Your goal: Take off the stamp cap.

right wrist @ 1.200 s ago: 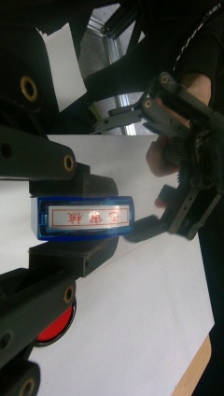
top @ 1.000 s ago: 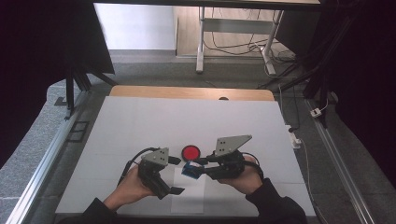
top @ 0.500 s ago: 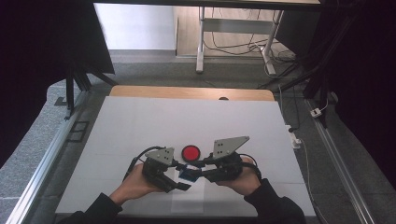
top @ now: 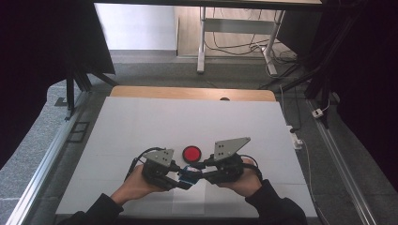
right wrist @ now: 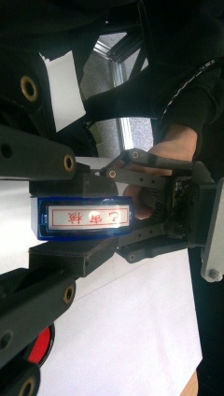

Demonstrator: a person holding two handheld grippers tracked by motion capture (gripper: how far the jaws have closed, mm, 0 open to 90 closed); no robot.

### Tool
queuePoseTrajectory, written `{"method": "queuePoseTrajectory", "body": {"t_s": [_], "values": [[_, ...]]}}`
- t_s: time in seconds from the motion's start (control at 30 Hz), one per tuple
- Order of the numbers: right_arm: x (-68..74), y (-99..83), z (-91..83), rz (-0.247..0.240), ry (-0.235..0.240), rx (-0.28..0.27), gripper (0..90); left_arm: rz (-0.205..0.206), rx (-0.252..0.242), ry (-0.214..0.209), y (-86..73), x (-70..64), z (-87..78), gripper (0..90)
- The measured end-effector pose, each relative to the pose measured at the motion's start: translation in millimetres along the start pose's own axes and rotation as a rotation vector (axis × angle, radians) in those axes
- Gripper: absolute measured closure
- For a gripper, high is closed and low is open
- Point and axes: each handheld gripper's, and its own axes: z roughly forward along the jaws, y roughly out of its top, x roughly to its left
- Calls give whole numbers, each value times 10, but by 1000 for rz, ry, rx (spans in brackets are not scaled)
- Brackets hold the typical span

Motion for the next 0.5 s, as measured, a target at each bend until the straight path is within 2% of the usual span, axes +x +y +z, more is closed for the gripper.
{"method": "queuePoseTrajectory", "body": {"t_s": [0.27, 0.5], "values": [[0, -1, 4, 0, 13, -8, 714, 5, -19, -9, -13, -1, -11, 665], [2, -1, 1, 2, 20, -18, 715, 13, -42, -20, -33, 5, -20, 676]]}}
